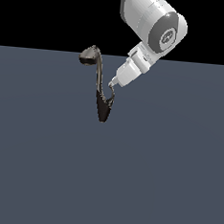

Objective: Turn on the faucet by rotating a designated handle.

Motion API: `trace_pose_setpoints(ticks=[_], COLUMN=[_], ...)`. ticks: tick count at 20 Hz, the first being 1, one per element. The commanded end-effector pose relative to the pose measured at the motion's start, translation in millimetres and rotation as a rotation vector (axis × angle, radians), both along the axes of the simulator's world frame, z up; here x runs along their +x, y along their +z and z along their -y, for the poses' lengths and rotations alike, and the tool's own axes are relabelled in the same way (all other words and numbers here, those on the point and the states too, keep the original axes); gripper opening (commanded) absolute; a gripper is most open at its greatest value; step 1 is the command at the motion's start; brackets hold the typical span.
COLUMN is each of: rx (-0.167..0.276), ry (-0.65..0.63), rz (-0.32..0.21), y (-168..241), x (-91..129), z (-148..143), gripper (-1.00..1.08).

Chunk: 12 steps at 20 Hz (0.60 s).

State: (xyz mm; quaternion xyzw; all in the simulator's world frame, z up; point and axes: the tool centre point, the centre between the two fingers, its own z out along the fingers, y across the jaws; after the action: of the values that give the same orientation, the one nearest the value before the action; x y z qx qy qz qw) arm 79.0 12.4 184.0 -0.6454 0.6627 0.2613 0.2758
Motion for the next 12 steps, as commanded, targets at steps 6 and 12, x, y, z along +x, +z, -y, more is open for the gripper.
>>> trace_pose_setpoints(ticks=[6, 12], rx=[0.004, 0.006], ry=[0.007, 0.010], rz=[-0.011, -0.012], y=[-7, -11], x=[-27, -44], z=[4, 7], gripper=[-1.00, -1.00])
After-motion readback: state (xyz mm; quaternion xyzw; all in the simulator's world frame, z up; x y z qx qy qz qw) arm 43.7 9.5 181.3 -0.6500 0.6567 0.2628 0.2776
